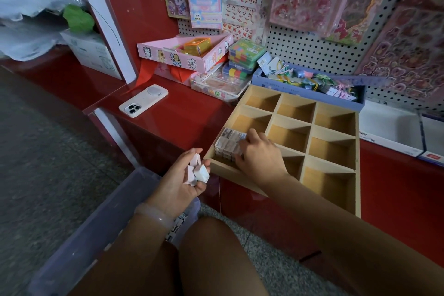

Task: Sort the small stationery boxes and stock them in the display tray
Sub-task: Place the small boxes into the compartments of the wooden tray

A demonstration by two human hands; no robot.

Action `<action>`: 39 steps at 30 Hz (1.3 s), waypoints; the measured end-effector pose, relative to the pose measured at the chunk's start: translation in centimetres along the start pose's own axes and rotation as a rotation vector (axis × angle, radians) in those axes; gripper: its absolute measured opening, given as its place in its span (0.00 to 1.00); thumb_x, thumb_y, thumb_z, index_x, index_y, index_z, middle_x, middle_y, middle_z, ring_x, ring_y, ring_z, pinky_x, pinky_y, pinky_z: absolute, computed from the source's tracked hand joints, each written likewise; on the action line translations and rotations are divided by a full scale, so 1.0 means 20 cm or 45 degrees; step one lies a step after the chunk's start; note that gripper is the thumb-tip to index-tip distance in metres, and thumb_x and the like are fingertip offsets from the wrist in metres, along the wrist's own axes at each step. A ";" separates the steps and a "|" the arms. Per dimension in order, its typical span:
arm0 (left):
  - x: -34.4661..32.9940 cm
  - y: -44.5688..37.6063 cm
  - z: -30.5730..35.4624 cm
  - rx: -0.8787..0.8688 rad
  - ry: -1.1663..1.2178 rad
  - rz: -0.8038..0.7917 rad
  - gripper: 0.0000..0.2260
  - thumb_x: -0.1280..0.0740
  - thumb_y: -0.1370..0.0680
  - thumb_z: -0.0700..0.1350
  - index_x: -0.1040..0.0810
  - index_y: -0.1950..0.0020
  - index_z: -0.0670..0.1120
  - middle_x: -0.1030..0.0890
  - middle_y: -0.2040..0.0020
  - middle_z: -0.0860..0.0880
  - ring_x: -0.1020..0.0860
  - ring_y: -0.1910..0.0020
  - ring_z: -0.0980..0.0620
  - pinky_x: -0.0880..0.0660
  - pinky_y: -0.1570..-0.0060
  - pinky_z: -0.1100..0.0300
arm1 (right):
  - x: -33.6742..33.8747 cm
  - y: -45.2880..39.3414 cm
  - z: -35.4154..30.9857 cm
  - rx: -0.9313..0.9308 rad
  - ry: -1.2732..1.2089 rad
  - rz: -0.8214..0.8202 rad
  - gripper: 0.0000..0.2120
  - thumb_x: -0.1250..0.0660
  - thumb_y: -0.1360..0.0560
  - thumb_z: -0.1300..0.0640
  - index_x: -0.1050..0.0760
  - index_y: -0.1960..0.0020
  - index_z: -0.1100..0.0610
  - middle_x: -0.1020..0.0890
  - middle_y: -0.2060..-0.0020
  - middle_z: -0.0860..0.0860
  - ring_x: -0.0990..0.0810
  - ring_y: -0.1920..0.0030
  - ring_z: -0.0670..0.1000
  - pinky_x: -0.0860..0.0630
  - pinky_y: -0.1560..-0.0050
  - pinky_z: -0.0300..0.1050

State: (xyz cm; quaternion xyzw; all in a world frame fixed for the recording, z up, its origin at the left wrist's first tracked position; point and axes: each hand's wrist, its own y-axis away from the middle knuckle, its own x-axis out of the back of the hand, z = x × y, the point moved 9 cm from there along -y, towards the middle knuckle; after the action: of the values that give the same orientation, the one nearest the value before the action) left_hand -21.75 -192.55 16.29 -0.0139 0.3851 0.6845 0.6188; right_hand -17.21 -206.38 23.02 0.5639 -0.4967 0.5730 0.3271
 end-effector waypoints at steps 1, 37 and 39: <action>0.00 0.00 0.00 0.007 0.010 -0.003 0.07 0.41 0.20 0.48 0.26 0.46 0.49 0.24 0.59 0.46 0.29 0.62 0.56 0.38 0.76 0.70 | 0.00 0.00 0.00 -0.004 -0.013 -0.015 0.16 0.41 0.22 0.51 0.25 0.41 0.61 0.28 0.43 0.57 0.28 0.44 0.58 0.29 0.48 0.49; -0.24 0.05 -0.08 -0.001 0.062 -0.116 0.07 0.41 0.19 0.40 0.24 0.54 0.46 0.17 0.57 0.45 0.16 0.63 0.50 0.22 0.70 0.62 | 0.21 0.14 0.08 0.323 -0.613 0.069 0.17 0.27 0.31 0.55 0.23 0.45 0.60 0.24 0.52 0.53 0.22 0.53 0.52 0.25 0.52 0.43; -0.22 0.04 -0.08 -0.002 -0.002 -0.091 0.07 0.42 0.19 0.40 0.24 0.51 0.46 0.19 0.56 0.43 0.17 0.63 0.51 0.22 0.70 0.62 | 0.18 0.13 0.23 0.136 -0.486 -0.015 0.18 0.28 0.29 0.54 0.24 0.42 0.59 0.25 0.49 0.53 0.23 0.50 0.52 0.24 0.48 0.45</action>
State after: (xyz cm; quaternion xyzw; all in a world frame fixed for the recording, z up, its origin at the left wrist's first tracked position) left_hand -22.17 -197.09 17.81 -0.0276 0.3832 0.6623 0.6433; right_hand -18.70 -212.05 25.49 0.6817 -0.5152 0.4795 0.1999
